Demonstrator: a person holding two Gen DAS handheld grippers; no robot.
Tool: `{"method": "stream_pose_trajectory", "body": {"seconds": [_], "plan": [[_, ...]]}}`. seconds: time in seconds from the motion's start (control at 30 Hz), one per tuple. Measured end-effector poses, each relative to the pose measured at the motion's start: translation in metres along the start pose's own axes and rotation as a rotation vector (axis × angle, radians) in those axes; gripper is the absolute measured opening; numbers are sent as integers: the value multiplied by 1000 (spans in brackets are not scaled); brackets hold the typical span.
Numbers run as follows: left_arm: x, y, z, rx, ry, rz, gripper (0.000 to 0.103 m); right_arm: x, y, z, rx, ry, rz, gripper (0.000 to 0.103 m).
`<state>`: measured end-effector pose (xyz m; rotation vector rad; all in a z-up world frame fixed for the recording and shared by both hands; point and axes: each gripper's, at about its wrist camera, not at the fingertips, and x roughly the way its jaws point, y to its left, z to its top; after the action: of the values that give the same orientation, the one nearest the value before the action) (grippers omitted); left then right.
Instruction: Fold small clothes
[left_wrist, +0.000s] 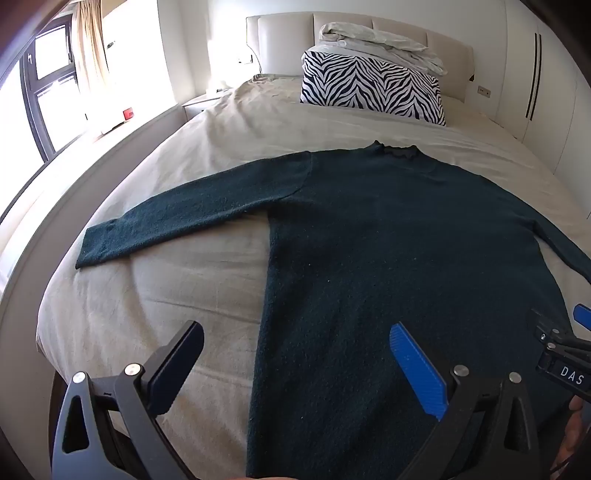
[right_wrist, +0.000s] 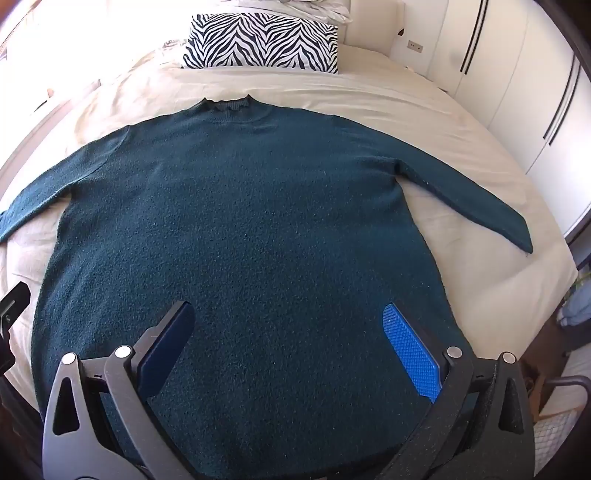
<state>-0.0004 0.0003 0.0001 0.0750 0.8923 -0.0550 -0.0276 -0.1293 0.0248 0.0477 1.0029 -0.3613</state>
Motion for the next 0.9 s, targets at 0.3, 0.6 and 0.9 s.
{"method": "stream_pose_trajectory", "body": {"seconds": [0.3,0.6,0.9], "plan": [[-3,2,-2,-2,0,5,103,1,-2,4,0,3,-2,103],[1,3,-6,-3,4,8,103,0,2,-2,-1,7,0,103],[2,1,-8,-8,8,8,103,2,1,-1,-2,9,1,103]]}}
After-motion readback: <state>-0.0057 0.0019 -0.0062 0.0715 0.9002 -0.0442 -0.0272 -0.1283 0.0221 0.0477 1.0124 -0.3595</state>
